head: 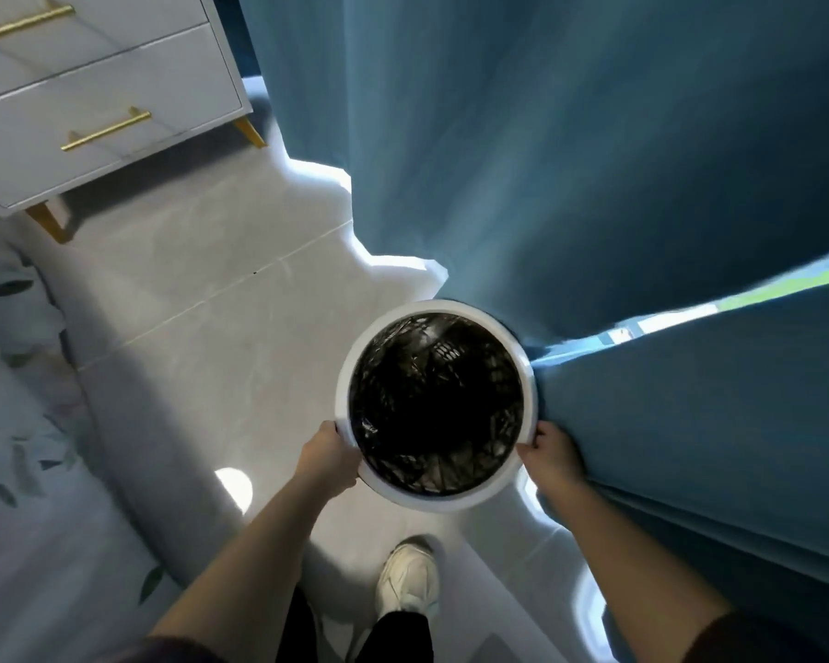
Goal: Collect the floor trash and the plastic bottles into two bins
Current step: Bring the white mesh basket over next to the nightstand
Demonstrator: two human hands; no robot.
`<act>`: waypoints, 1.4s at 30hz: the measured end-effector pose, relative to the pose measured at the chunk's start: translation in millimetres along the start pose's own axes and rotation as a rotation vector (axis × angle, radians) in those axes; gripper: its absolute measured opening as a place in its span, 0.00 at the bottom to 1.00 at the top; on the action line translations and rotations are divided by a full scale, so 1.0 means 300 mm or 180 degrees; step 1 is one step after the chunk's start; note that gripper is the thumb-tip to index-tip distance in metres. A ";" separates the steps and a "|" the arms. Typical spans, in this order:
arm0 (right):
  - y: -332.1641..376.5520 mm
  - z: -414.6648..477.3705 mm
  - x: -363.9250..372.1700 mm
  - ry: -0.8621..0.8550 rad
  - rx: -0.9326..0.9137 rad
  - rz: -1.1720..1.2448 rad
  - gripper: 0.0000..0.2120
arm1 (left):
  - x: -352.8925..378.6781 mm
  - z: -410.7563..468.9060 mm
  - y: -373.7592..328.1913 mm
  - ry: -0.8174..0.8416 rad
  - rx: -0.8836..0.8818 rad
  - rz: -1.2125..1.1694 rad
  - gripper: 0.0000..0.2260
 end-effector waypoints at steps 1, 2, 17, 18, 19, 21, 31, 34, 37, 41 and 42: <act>0.013 -0.019 0.007 0.0081 -0.0041 0.0019 0.03 | -0.008 -0.005 0.010 -0.0027 -0.0049 0.0061 0.14; 0.022 -0.045 0.017 0.0183 -0.0054 -0.0034 0.04 | -0.019 -0.010 0.028 -0.0076 -0.0121 0.0145 0.15; -0.331 -0.330 0.041 0.0731 0.0874 -0.0128 0.13 | 0.108 -0.149 0.218 0.0193 -0.0166 0.1281 0.17; -0.363 -0.335 0.035 0.0714 0.0903 -0.0061 0.12 | 0.134 -0.157 0.229 0.0215 -0.0146 0.1310 0.16; -0.400 -0.340 0.033 0.0705 0.0945 0.0020 0.12 | 0.159 -0.166 0.244 0.0231 -0.0087 0.1377 0.16; -0.467 -0.359 0.025 0.0751 0.1038 0.0206 0.11 | 0.213 -0.192 0.274 0.0208 0.0079 0.1571 0.16; -0.637 -0.279 -0.150 0.0238 0.1032 0.0687 0.04 | 0.448 -0.234 0.116 -0.0080 0.0628 0.1759 0.14; -0.594 -0.228 -0.174 0.0255 0.0963 0.0673 0.09 | 0.454 -0.210 0.064 -0.0324 0.0688 0.1722 0.13; -0.603 -0.201 -0.167 0.0135 0.0842 0.0813 0.08 | 0.443 -0.199 0.045 -0.0419 0.0634 0.1457 0.14; -0.612 -0.218 -0.141 0.0229 0.0898 0.1181 0.06 | 0.417 -0.203 0.044 -0.0384 0.0614 0.1402 0.12; -0.597 -0.242 -0.138 0.0334 0.0918 0.1158 0.04 | 0.410 -0.215 0.044 -0.0296 0.0576 0.1459 0.12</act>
Point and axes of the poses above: each hand's wrist, its own z-axis towards the middle knuckle, its own x-axis out of the palm, y = z × x, the point moved 3 cm from there along z, towards the middle knuckle, and after that the axes turned 2 degrees about z, right-handed, at the moved point
